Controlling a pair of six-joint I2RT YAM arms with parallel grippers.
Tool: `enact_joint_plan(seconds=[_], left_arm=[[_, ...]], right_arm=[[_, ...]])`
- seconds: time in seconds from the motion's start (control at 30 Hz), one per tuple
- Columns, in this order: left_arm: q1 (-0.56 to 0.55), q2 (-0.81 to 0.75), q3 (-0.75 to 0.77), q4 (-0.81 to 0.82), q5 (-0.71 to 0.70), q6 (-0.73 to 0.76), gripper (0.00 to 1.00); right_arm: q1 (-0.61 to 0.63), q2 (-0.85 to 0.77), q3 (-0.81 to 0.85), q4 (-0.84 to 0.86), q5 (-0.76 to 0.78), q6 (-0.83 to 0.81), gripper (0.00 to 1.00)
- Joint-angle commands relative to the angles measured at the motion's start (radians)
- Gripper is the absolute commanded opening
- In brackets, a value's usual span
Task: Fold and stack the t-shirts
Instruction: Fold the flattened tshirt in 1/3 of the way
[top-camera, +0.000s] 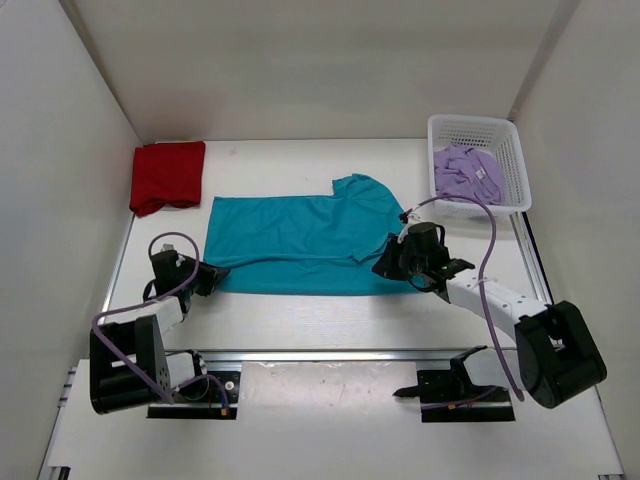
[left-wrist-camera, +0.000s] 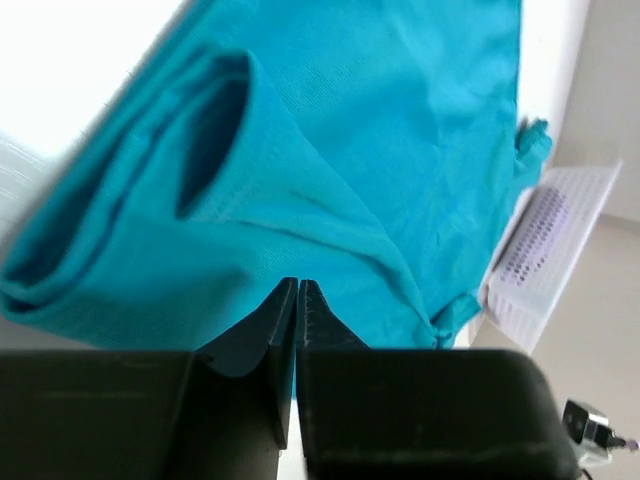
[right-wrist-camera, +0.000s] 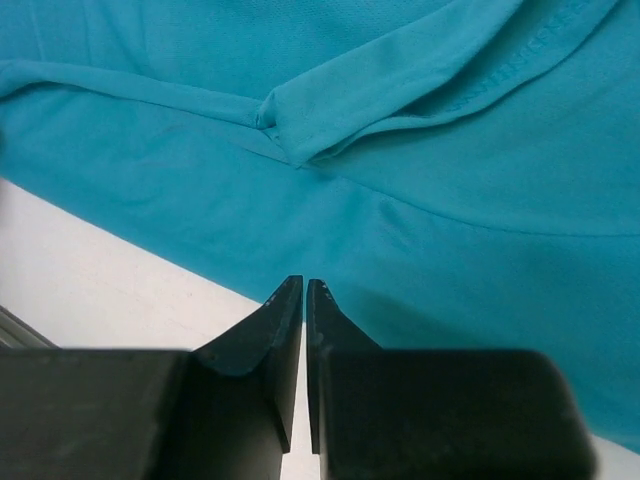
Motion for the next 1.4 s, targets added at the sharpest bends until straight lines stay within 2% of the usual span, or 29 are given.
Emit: enact_joint_plan(seconds=[0.0, 0.03, 0.07, 0.1, 0.17, 0.23, 0.3, 0.5, 0.6, 0.77, 0.83, 1.07, 1.13, 1.2, 1.3, 1.37], left_arm=[[-0.001, 0.055, 0.049, -0.004, -0.045, -0.004, 0.14], [-0.014, 0.069, 0.058, -0.006, -0.037, -0.017, 0.15], [-0.013, 0.083, 0.055, 0.005, -0.032, -0.017, 0.22], [-0.034, 0.083, 0.058, -0.007, -0.057, -0.017, 0.28], [-0.034, 0.075, 0.040, 0.010, -0.086, -0.030, 0.43], [-0.025, 0.086, 0.036, 0.023, -0.098, -0.040, 0.54], [-0.027, 0.103, 0.050, 0.030, -0.106, -0.040, 0.58], [-0.019, 0.202, 0.095, 0.062, -0.114, -0.053, 0.48], [-0.022, 0.215, 0.095, 0.089, -0.106, -0.074, 0.37], [-0.059, 0.219, 0.130, 0.099, -0.130, -0.097, 0.24], [-0.067, 0.230, 0.141, 0.105, -0.138, -0.105, 0.25], [-0.065, 0.284, 0.173, 0.131, -0.156, -0.135, 0.46], [-0.059, 0.305, 0.184, 0.142, -0.159, -0.132, 0.45], [-0.048, 0.330, 0.185, 0.151, -0.144, -0.139, 0.40], [-0.041, 0.351, 0.199, 0.163, -0.143, -0.140, 0.27], [-0.036, 0.359, 0.220, 0.155, -0.144, -0.134, 0.15]], right_arm=[[0.016, 0.026, 0.038, 0.096, -0.006, 0.002, 0.05], [0.013, 0.044, 0.045, 0.095, -0.006, -0.001, 0.09], [0.013, 0.046, 0.052, 0.099, 0.000, -0.006, 0.14], [0.010, 0.059, 0.054, 0.105, 0.010, -0.007, 0.24], [-0.011, 0.099, 0.080, 0.122, -0.011, -0.013, 0.37], [-0.014, 0.136, 0.106, 0.133, 0.006, -0.017, 0.41], [-0.027, 0.177, 0.132, 0.138, -0.015, -0.015, 0.42], [-0.013, 0.279, 0.189, 0.127, -0.002, -0.015, 0.42], [-0.010, 0.286, 0.174, 0.135, 0.006, -0.010, 0.42], [-0.011, 0.314, 0.170, 0.141, -0.005, -0.015, 0.42], [-0.016, 0.311, 0.170, 0.141, -0.008, -0.014, 0.41], [-0.018, 0.319, 0.176, 0.138, -0.009, -0.015, 0.43], [-0.014, 0.328, 0.183, 0.136, -0.005, -0.024, 0.43], [-0.016, 0.337, 0.189, 0.130, -0.005, -0.024, 0.43], [-0.011, 0.346, 0.196, 0.133, -0.008, -0.026, 0.43], [-0.007, 0.349, 0.198, 0.135, -0.006, -0.021, 0.39]])
